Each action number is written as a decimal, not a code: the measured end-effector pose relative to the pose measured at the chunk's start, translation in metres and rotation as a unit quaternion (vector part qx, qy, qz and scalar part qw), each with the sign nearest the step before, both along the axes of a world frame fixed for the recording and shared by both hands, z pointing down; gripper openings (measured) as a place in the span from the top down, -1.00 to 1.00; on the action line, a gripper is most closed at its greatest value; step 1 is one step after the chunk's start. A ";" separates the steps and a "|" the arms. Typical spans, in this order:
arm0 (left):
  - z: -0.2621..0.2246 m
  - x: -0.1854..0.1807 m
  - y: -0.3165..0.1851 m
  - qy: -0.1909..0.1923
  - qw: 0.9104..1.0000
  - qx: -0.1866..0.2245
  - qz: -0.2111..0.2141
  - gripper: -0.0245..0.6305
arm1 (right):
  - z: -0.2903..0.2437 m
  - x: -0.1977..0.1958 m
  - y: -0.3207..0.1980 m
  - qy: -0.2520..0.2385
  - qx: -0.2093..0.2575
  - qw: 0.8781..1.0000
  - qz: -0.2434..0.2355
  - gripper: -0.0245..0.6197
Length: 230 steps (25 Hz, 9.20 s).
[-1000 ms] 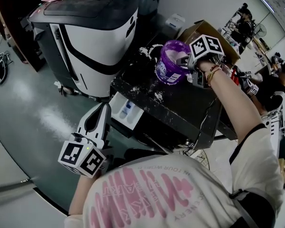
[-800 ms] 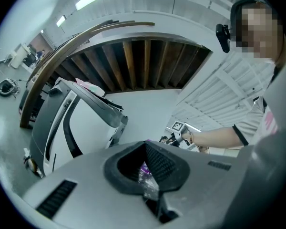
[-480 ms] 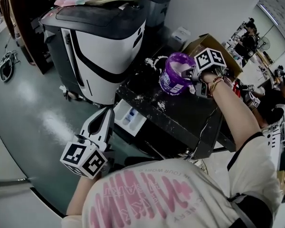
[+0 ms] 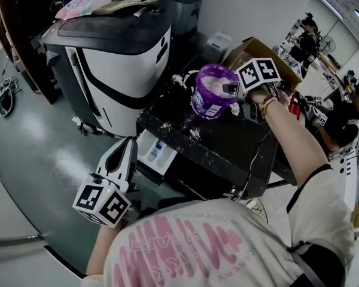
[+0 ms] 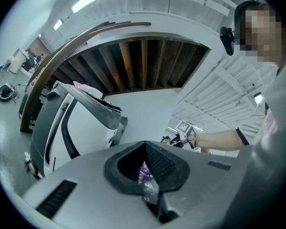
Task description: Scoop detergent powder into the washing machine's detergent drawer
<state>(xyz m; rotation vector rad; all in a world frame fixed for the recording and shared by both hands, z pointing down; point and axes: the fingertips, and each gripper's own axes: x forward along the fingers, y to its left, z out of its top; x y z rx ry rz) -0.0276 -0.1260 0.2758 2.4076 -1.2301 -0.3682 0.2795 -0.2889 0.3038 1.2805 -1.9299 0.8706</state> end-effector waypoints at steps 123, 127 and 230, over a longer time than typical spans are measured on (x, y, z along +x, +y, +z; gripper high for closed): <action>0.051 0.037 -0.055 -0.014 1.000 -0.018 0.003 0.92 | 0.005 -0.018 0.010 -0.186 -0.108 0.970 -0.109 0.90; 0.051 0.038 -0.054 -0.015 1.000 -0.019 0.001 0.92 | -0.001 -0.018 0.009 -0.239 -0.109 0.961 -0.093 0.90; -0.001 -0.081 -0.099 -0.010 0.989 0.013 0.145 0.92 | -0.010 -0.134 0.049 -0.535 0.077 0.802 0.252 0.90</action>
